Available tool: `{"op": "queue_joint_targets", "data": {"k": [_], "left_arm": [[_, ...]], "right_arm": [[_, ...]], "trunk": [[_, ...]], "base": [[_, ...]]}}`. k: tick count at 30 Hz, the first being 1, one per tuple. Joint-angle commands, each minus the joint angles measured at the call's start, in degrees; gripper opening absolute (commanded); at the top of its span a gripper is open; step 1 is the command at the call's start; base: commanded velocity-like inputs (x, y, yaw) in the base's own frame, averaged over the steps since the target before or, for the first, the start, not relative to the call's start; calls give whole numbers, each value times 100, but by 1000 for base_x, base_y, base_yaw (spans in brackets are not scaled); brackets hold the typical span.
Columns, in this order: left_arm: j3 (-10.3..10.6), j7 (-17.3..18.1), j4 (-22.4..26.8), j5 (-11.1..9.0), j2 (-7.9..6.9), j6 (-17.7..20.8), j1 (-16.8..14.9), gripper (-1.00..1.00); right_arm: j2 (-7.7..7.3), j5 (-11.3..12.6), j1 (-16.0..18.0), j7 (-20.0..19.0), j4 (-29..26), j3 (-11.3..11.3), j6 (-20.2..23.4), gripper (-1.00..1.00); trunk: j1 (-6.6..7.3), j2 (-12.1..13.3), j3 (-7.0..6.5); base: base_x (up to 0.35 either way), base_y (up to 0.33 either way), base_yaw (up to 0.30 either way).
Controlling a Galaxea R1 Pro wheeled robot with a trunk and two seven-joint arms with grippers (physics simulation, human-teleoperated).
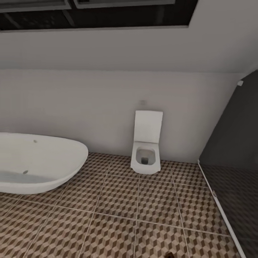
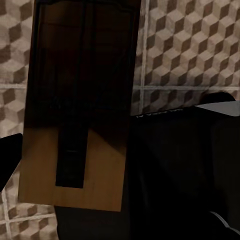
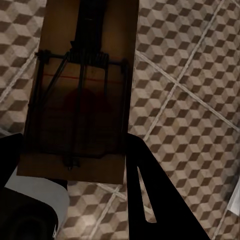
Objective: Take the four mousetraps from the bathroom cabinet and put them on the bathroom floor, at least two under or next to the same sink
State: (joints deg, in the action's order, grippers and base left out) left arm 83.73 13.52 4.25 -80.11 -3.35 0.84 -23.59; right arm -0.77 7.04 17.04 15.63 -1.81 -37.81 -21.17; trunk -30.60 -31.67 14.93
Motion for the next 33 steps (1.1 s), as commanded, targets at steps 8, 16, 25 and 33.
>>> {"op": "queue_joint_targets", "data": {"k": [8, 16, 25, 33], "left_arm": [[47, 10, 6, -39, 0, 3, -6, -100], [47, 10, 6, -39, 1, 3, -6, -100], [47, 10, 6, -39, 0, 3, -6, -100], [47, 10, 6, -39, -7, 3, -6, -100]], "right_arm": [[-8, 62, 1, -22, -3, -51, -23, -100], [-4, 61, 1, -25, -3, -51, -23, -100], [-4, 61, 1, -25, -2, -51, -24, -100], [-4, 61, 1, -25, -3, -51, -24, -100]], "trunk": [[-2, -7, 8], [-2, -7, 8], [-2, -7, 8], [-2, -7, 8]], "base": [[0, 0, 191], [0, 0, 168], [0, 0, 282], [0, 0, 287]]}}
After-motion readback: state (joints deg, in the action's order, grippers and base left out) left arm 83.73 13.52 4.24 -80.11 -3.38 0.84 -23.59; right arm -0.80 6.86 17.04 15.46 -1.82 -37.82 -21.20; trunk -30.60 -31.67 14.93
